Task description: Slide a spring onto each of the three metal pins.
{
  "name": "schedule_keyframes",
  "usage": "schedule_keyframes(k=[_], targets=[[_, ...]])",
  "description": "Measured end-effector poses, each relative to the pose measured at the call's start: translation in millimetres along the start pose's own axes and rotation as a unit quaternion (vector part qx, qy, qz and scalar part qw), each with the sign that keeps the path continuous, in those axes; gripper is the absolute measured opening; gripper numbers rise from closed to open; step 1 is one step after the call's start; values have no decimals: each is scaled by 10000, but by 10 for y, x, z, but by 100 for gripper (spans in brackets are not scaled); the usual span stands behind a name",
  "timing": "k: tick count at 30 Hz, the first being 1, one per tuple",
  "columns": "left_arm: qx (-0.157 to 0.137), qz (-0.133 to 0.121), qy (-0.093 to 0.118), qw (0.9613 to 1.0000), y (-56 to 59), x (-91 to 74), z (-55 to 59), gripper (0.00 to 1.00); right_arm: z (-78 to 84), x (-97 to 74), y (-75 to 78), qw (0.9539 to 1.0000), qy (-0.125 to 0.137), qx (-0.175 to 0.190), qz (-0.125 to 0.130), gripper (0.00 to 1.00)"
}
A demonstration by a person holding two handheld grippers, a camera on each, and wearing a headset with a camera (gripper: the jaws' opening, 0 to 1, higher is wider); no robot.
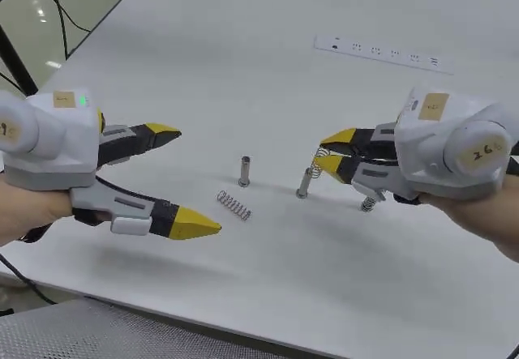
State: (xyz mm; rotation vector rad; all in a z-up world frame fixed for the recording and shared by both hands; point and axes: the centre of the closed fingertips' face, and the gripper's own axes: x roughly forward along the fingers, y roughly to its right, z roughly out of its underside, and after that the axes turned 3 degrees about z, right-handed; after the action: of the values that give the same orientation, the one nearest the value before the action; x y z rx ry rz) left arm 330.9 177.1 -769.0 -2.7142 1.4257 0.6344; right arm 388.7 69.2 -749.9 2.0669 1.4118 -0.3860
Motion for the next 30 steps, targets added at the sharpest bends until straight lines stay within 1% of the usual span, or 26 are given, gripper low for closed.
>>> schedule_keyframes(k=[4, 10, 13, 17, 21, 25, 30], targets=[[-3, -26, 10, 10000, -2, -7, 2, 98, -13, 33, 37, 9999, 9, 113, 35, 7], [-14, -39, 31, 10000, 2, -17, -3, 98, 4, 62, 20, 9999, -40, 131, 5, 7], [-26, -48, 45, 10000, -3, -23, -8, 98, 36, 76, -5, 9998, -110, 147, -38, 7], [-30, -60, 28, 10000, -5, -29, -2, 98, 53, 81, -35, 9998, -111, 133, -61, 7], [-35, -78, 56, 9999, -12, -36, -5, 98, 76, 106, -37, 9998, -142, 127, -73, 7], [-50, -95, 74, 9999, -20, -43, -13, 98, 117, 147, -48, 9996, -204, 140, -103, 7], [-66, -96, 76, 9999, -18, -46, -13, 98, 213, 221, -83, 9992, -312, 175, -152, 7]])
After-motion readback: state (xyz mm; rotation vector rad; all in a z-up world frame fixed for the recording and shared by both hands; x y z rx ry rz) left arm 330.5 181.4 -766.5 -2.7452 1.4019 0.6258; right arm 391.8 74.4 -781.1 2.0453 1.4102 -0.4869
